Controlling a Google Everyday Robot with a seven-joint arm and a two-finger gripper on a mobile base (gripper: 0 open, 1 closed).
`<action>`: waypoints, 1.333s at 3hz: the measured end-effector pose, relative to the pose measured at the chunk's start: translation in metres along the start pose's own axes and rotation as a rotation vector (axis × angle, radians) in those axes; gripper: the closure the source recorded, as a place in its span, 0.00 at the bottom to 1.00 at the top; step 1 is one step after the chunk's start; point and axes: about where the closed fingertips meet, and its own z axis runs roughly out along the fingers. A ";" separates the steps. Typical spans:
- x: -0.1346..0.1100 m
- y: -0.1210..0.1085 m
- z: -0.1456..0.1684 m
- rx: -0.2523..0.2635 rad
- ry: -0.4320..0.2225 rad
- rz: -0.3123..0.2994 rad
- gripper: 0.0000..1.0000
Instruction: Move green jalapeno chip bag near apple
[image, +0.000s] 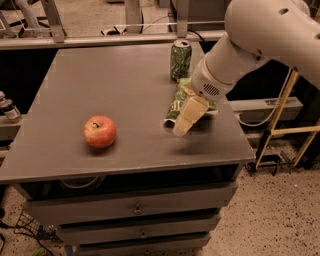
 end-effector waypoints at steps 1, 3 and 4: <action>-0.003 0.001 0.016 -0.018 -0.001 -0.006 0.12; -0.005 0.010 0.045 -0.078 -0.001 -0.010 0.64; -0.007 0.009 0.042 -0.078 -0.001 -0.010 0.95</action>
Offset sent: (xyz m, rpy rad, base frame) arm 0.0067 0.0248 -0.0503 0.0103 0.0808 0.0380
